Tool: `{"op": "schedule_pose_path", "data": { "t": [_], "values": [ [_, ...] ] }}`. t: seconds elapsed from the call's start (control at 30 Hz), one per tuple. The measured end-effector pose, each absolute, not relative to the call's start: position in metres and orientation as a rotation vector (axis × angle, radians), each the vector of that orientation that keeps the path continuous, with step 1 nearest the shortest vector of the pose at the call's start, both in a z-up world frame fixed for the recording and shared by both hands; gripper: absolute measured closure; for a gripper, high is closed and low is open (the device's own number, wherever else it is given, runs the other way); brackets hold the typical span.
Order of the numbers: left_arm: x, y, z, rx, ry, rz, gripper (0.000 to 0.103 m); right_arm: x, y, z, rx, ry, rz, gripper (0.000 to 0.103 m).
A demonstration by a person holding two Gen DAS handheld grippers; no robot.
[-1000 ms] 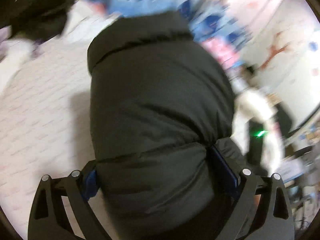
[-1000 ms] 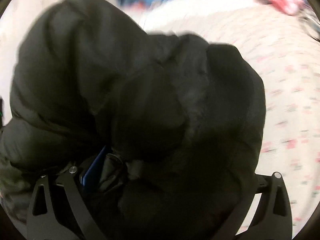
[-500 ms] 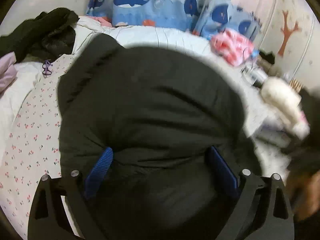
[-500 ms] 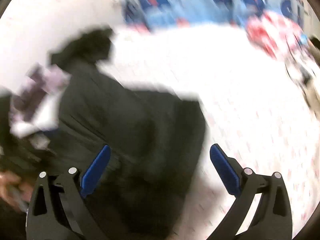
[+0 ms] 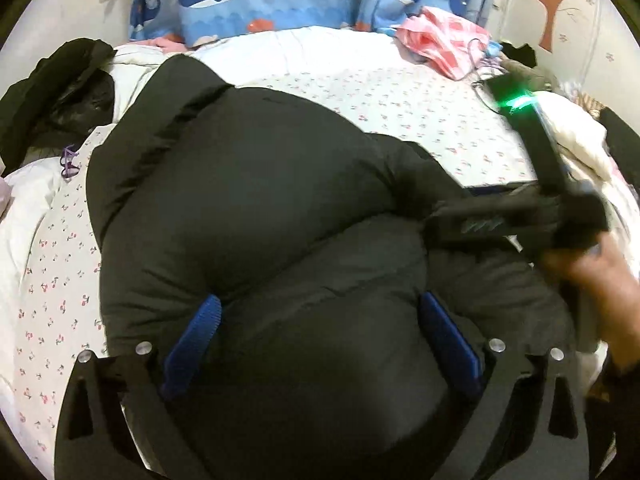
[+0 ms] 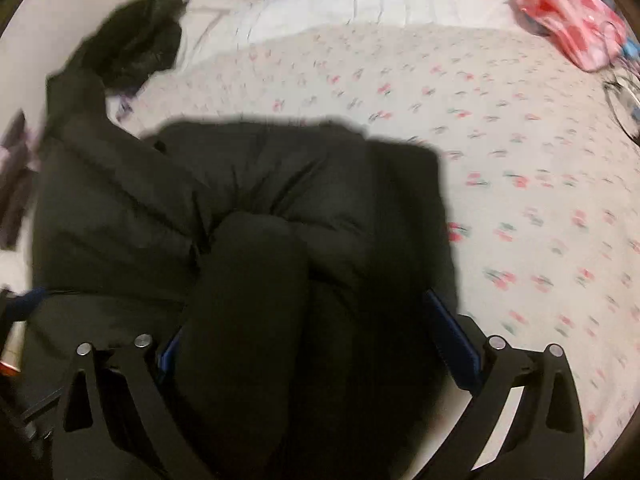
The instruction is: Fold large clothes
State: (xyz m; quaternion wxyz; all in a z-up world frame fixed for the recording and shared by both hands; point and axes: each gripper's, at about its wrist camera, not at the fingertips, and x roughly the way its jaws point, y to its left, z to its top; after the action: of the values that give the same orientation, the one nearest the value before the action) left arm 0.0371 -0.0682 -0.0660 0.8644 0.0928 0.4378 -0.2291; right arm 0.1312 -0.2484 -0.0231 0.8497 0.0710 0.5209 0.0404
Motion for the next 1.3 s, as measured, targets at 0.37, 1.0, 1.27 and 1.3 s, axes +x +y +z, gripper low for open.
{"op": "schedule_pose_path", "data": {
  "t": [0.37, 1.0, 1.27, 1.3],
  "values": [
    [0.004, -0.055, -0.069, 0.171, 0.915, -0.466, 0.008, 0.017, -0.229, -0.028, 0.068, 1.221, 0.147, 0.007],
    [0.004, -0.019, -0.060, 0.027, 0.893, -0.630, 0.007, 0.130, -0.220, 0.008, 0.210, 1.135, 0.183, 0.007],
    [0.044, 0.091, -0.069, -0.400, 0.958, -0.371, 0.007, 0.010, -0.286, -0.007, 0.593, 1.131, 0.139, 0.007],
    [0.050, 0.089, -0.082, -0.404, 1.015, -0.365, 0.007, -0.002, -0.277, -0.030, 0.683, 1.205, 0.220, 0.007]
  ]
}}
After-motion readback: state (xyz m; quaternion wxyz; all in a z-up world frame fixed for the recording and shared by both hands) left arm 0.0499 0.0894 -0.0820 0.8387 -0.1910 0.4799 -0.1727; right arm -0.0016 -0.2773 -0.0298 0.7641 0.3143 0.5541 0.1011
